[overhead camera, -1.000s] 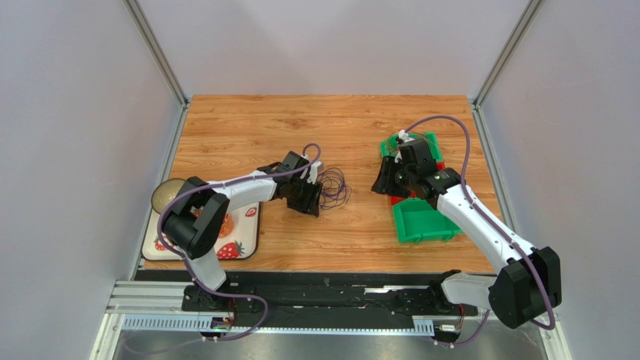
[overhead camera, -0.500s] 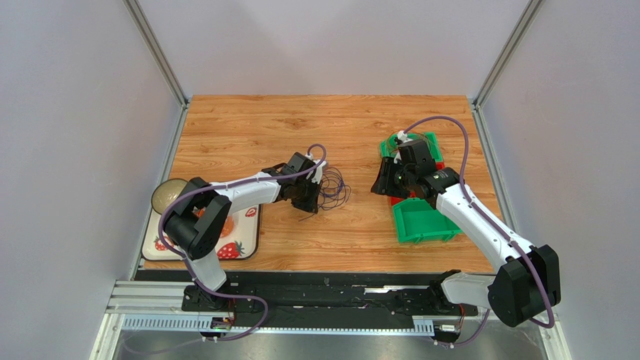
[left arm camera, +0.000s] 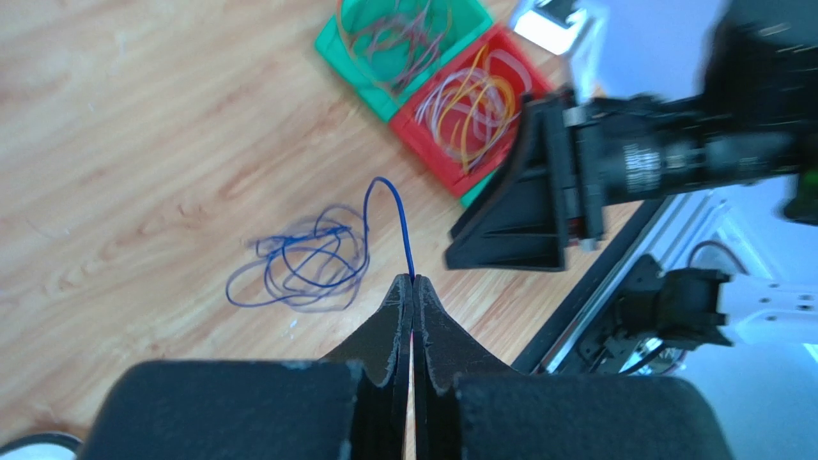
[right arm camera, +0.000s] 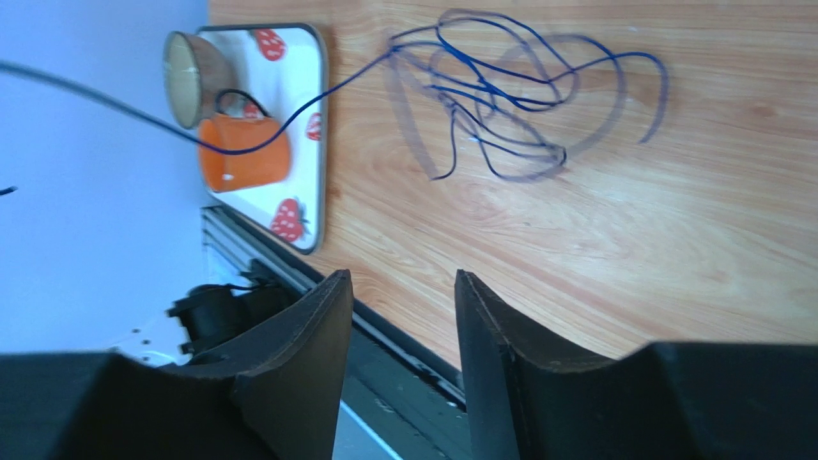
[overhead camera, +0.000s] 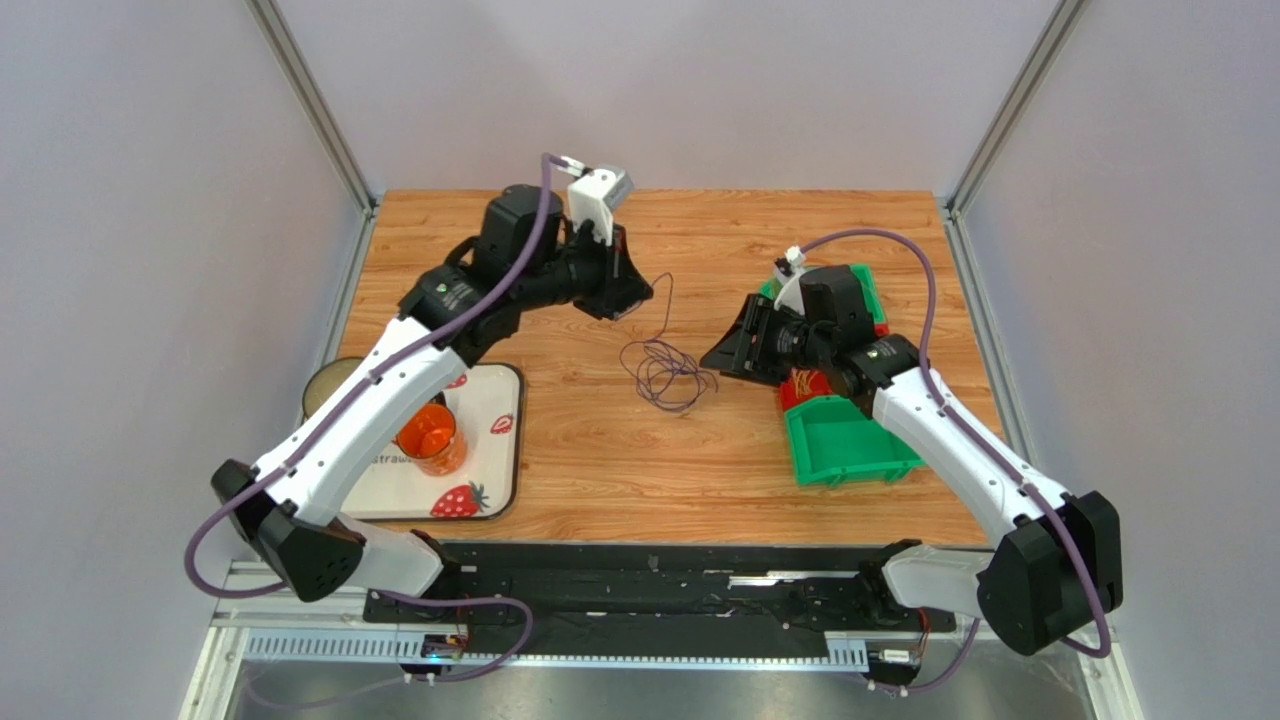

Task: Untangle the cables
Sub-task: Untie the cable.

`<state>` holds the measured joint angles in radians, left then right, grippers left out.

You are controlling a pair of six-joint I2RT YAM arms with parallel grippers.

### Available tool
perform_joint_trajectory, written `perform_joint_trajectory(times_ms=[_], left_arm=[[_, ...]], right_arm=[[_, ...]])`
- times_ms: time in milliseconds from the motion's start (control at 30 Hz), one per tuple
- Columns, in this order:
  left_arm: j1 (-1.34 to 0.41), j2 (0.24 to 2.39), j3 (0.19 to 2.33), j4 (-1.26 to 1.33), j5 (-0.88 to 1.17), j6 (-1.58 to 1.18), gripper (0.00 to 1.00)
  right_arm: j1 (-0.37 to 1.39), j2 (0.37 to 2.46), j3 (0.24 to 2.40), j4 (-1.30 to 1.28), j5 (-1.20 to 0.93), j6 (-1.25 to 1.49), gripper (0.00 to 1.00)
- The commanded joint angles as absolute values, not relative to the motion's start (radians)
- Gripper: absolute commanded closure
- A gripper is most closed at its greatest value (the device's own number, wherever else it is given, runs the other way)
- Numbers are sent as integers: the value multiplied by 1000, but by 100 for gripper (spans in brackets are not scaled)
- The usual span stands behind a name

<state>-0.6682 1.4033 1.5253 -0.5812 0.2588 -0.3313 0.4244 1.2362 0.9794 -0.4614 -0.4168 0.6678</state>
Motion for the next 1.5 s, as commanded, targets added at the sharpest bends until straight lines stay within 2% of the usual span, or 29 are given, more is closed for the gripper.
perform_joint_trajectory(times_ms=[0, 200, 367, 567, 800, 967, 1233, 1467], left_arm=[[-672, 1371, 1630, -716, 272, -304, 100], [-672, 1371, 1779, -779, 268, -267, 100], [-672, 1394, 1929, -830, 261, -250, 100], [-670, 1434, 2176, -945, 258, -218, 100], [-670, 1375, 2299, -973, 197, -176, 100], [-670, 1266, 2280, -914, 121, -152, 100], [-670, 1144, 2140, -819, 71, -121, 100], [-670, 1141, 1988, -784, 11, -86, 100]], right_arm=[[469, 1204, 1034, -315, -465, 781, 51], [587, 1264, 1054, -224, -400, 772, 49], [653, 1394, 1095, -192, -344, 755, 50], [655, 1560, 1143, -175, -284, 707, 50], [634, 1825, 1322, -215, -261, 621, 51], [574, 1985, 1510, -259, -290, 603, 50], [540, 2128, 1721, -402, -258, 548, 50], [531, 1924, 1612, -397, -229, 456, 50]])
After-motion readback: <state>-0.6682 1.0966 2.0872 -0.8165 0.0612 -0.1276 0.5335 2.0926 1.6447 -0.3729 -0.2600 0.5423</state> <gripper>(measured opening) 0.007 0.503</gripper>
